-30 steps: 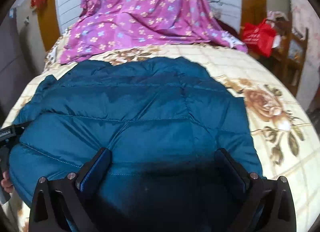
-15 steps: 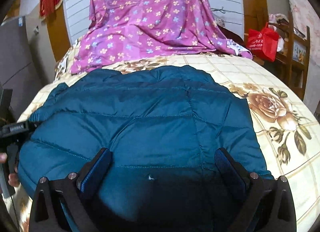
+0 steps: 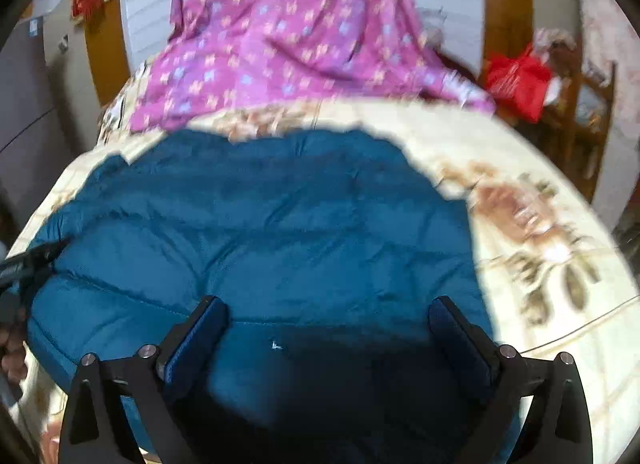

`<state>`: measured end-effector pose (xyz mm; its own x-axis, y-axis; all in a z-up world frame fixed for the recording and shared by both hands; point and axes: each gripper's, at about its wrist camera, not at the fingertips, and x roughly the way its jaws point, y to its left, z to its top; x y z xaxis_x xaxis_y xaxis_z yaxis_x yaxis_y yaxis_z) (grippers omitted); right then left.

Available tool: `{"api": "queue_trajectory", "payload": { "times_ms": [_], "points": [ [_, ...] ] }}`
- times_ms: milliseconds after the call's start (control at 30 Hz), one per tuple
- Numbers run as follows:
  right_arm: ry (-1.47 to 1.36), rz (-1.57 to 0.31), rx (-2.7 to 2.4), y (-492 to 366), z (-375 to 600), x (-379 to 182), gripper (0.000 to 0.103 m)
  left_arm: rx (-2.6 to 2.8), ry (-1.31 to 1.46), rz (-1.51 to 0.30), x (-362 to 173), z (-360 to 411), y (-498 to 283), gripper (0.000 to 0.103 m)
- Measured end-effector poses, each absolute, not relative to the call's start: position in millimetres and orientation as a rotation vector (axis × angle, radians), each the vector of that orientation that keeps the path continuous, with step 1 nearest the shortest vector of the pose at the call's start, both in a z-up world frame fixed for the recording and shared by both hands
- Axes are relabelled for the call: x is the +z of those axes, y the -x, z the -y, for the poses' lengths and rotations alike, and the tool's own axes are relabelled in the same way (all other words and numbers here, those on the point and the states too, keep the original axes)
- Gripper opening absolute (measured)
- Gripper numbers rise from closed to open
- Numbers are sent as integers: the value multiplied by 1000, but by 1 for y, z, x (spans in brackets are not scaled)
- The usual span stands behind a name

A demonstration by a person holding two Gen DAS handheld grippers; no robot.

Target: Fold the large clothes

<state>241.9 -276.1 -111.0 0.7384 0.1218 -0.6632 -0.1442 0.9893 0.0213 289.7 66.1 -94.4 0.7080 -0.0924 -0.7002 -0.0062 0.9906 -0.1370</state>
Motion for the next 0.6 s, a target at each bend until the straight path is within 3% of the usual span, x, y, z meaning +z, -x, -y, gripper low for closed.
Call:
{"api": "queue_trajectory", "payload": {
  "times_ms": [133, 267, 600],
  "points": [
    [5, -643, 275, -220, 263, -95, 103, -83, 127, -770, -93, -55, -273, 103],
    [16, -809, 336, -237, 248, -133, 103, -111, 158, -821, -117, -57, -280, 103],
    [55, -767, 301, -229, 244, -141, 103, -98, 147, -795, -121, -53, -274, 103]
  ]
}}
